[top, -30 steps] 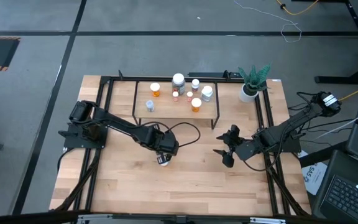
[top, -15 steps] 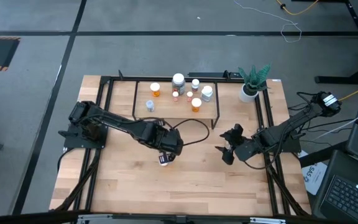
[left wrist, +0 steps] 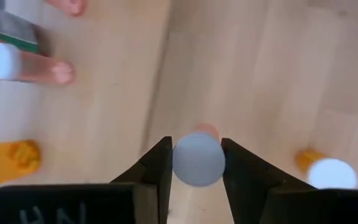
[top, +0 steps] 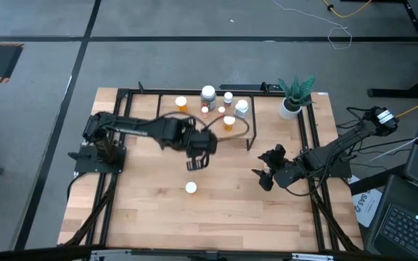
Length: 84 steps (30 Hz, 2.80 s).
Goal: Pick and place medicine bottles onto shelf by color
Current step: Put the pink pill bottle on the shelf, then put the orange pill bottle on the shelf
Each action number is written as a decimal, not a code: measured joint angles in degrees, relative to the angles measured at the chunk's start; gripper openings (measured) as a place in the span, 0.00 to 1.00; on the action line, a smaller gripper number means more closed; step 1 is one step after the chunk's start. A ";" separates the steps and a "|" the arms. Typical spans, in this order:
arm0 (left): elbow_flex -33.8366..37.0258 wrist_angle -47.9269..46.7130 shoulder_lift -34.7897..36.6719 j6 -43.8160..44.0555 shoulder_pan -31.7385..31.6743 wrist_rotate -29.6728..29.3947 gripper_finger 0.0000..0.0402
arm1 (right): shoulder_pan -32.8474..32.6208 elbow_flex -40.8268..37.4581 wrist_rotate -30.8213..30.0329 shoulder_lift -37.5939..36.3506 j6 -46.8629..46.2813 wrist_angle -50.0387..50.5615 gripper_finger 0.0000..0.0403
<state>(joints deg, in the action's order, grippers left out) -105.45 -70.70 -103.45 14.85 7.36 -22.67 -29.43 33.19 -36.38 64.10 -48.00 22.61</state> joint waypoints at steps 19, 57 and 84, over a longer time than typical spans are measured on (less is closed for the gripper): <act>-0.43 -0.23 0.01 -10.51 -15.06 7.49 0.26 | 0.00 0.00 -0.11 0.00 -0.01 -0.04 0.74; -10.07 -5.33 -0.01 1.58 4.57 21.13 0.42 | -0.02 0.00 2.49 0.02 -0.03 -0.02 0.74; 12.80 9.99 -0.05 27.67 15.83 13.83 0.57 | -0.02 0.00 3.52 0.02 0.04 -0.57 0.74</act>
<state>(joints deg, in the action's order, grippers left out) -92.65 -60.71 -103.50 42.52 23.19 -8.84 -29.45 33.19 -32.86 64.12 -47.96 22.04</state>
